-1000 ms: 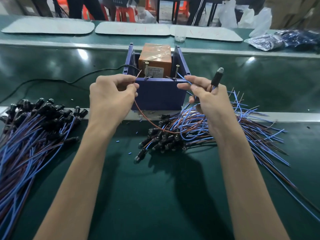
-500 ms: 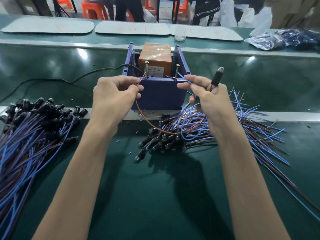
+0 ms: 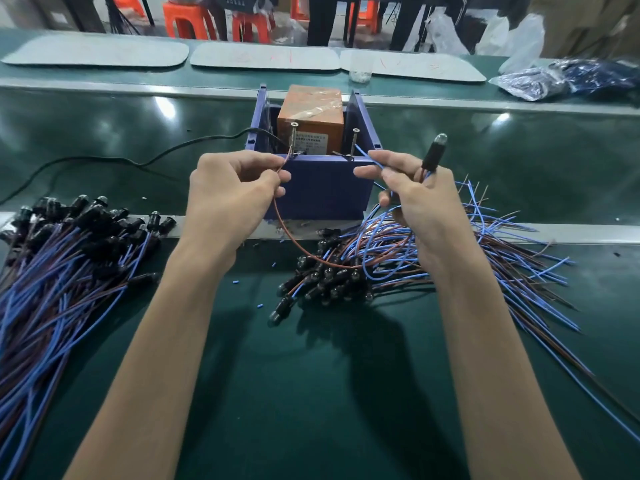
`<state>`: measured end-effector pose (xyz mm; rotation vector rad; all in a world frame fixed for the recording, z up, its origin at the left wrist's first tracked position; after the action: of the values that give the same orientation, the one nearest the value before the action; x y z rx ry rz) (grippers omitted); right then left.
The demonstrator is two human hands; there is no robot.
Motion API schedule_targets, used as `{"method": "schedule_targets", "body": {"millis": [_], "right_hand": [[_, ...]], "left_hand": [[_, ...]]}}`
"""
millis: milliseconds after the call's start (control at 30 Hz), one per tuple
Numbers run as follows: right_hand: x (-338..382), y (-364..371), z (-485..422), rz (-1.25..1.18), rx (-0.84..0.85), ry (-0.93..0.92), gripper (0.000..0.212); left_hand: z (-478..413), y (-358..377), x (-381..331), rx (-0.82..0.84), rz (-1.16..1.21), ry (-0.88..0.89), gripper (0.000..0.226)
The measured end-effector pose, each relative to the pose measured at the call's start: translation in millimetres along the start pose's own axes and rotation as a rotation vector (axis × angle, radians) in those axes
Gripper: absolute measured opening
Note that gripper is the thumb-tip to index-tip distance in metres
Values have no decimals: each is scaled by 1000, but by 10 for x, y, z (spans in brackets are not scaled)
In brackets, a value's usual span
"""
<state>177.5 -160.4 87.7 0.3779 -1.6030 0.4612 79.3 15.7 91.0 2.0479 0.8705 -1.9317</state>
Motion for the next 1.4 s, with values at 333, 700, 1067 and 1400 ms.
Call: {"method": "schedule_targets", "body": {"millis": [333, 700, 1067, 1400], "right_hand": [[2, -2, 12, 10, 16, -7, 29], [15, 13, 8, -28, 15, 9, 23], [25, -9, 20, 38, 10, 38, 24], [163, -159, 47, 260, -101, 165, 66]], "left_hand": [[6, 22, -11, 14, 8, -3, 27], [4, 37, 0, 12, -42, 10, 24], [15, 42, -20, 18, -58, -2, 21], [47, 3, -70, 242, -139, -90, 25]]}}
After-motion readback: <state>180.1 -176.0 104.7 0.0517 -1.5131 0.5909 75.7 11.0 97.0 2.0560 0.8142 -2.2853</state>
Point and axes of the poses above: each hand's wrist, its own z-axis away from the middle knuckle, its own y-axis out of the palm, x = y × z, the point moved 3 cm from there along -z, towards the middle knuckle, and after that the axes turned 11 degrees about x, right-handed, at the moved point
